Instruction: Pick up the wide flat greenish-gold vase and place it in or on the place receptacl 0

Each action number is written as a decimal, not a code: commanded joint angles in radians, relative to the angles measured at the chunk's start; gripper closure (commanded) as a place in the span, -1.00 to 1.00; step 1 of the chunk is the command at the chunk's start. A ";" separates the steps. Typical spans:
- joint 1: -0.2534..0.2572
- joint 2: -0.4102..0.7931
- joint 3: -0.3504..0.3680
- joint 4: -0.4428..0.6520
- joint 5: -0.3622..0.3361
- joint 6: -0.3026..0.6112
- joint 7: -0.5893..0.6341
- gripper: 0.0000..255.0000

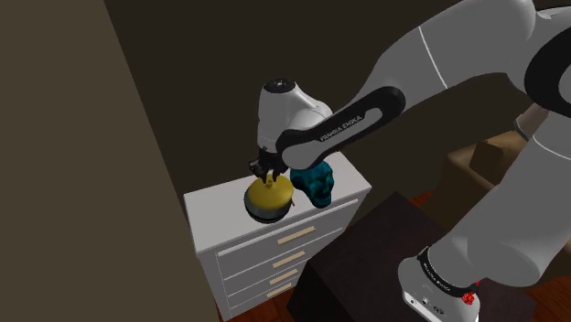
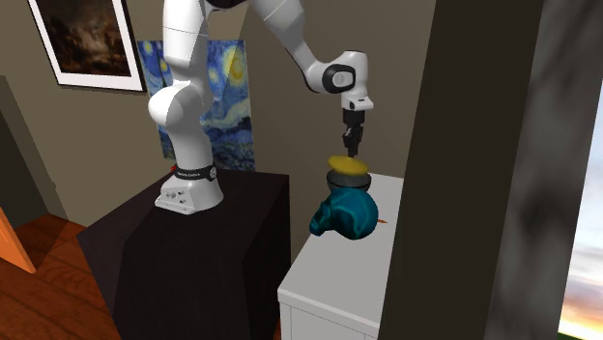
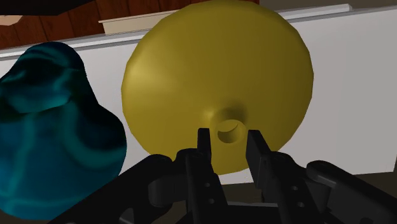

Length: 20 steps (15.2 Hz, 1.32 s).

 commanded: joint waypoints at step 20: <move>-0.004 -0.059 0.015 0.009 0.037 -0.063 -0.021 -1.00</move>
